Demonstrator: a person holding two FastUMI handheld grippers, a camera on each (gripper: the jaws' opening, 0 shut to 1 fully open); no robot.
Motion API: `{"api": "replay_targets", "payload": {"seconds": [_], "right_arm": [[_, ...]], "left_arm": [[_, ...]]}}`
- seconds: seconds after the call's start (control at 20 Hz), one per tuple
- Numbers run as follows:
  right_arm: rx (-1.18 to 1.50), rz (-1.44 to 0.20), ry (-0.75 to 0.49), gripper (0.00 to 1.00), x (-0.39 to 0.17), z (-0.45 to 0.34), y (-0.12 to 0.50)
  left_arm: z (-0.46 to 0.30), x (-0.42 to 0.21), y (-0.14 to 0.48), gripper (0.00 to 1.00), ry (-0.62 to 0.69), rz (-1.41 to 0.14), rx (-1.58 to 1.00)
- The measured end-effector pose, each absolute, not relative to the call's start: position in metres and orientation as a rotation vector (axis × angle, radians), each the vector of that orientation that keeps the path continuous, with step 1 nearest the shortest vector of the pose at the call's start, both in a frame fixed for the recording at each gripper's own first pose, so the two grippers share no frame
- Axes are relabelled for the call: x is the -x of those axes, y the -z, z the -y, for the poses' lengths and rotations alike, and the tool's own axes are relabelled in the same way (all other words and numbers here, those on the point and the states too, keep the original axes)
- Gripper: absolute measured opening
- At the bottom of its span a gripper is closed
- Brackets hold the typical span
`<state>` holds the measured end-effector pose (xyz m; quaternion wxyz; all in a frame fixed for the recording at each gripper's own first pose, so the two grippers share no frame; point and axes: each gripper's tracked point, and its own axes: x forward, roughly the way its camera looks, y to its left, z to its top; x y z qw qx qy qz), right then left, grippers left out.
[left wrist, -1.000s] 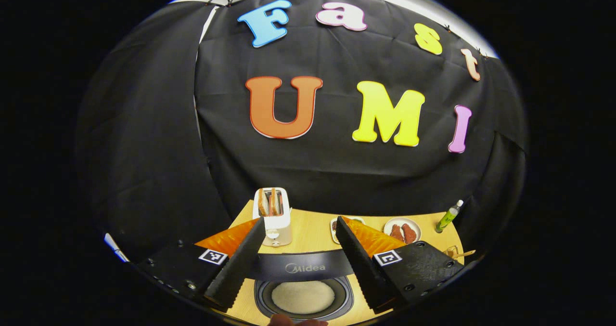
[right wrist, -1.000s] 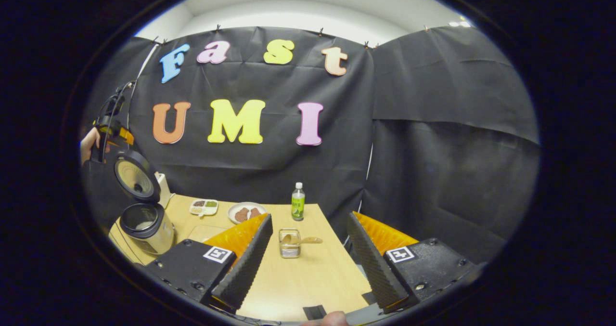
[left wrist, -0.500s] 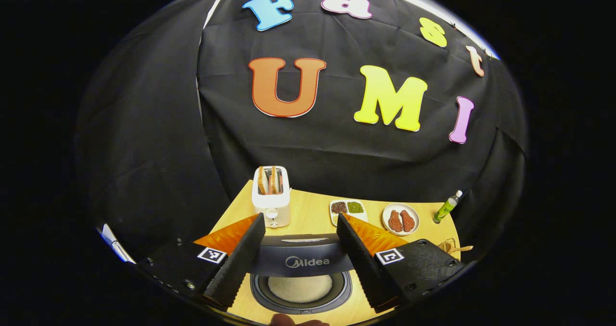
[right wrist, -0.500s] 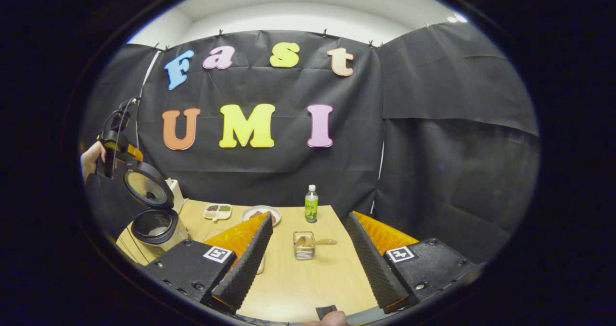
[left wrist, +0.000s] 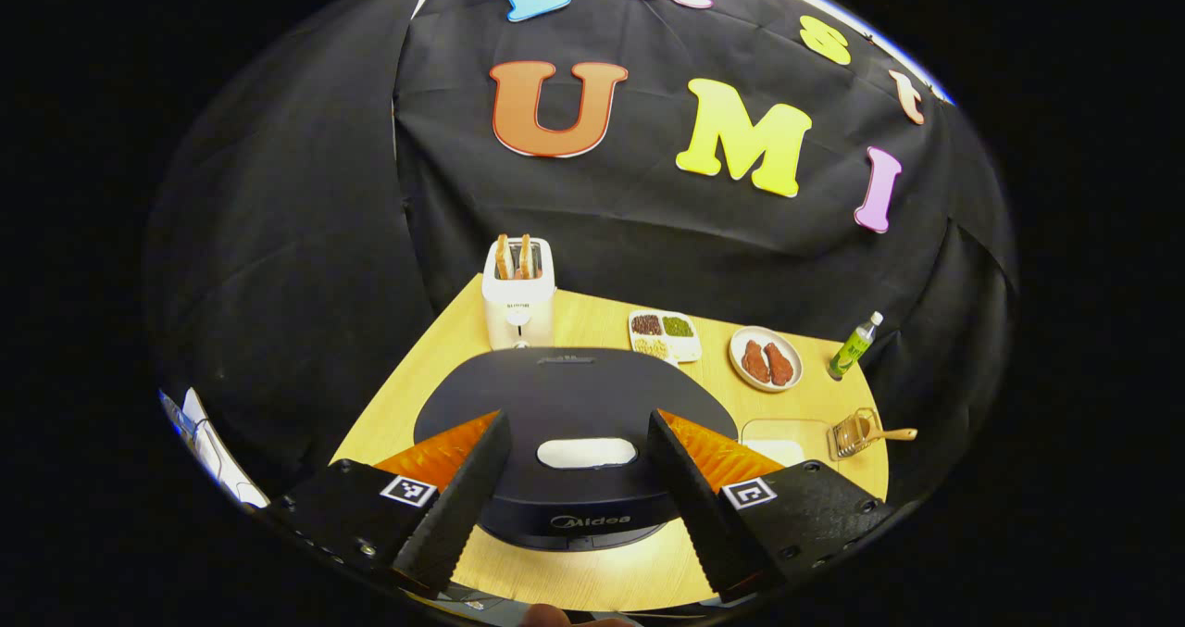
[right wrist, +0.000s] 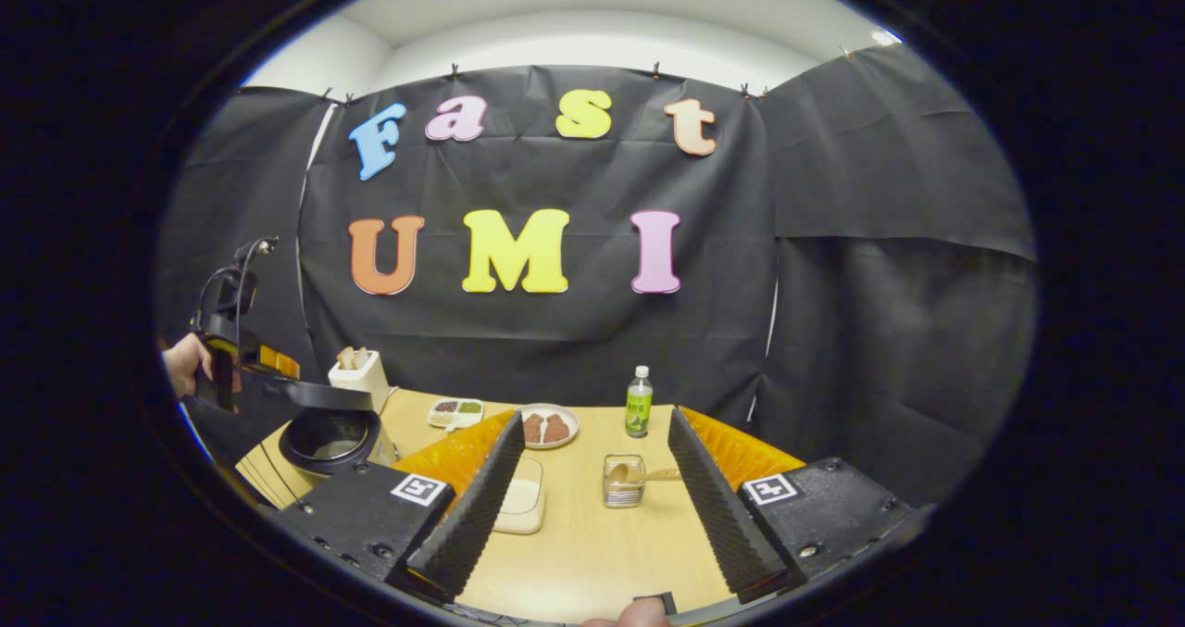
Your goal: Close the left gripper, press the button to open the rice cooker; take a wooden spoon from the chopstick holder with the right hand, scoop a spoonful of rice and pour it into the rice cooker, then put the wooden spoon back into the chopstick holder.
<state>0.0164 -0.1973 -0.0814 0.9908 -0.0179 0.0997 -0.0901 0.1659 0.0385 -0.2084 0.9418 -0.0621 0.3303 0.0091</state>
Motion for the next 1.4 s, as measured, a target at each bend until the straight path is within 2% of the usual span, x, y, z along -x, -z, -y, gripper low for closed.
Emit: {"api": "replay_targets", "payload": {"seconds": [0.7,0.9,1.4], "right_arm": [[0.008,-0.228,0.122,1.00,-0.035,0.181,0.091],[-0.020,-0.237,0.120,1.00,-0.042,0.189,0.098],[-0.107,-0.274,0.086,1.00,-0.084,0.217,0.124]], "left_arm": [[-0.036,-0.131,0.289,0.97,-0.045,-0.828,0.133],[-0.038,-0.125,0.293,0.96,-0.057,-0.827,0.049],[-0.039,-0.129,0.296,0.97,-0.136,-0.803,0.073]]}}
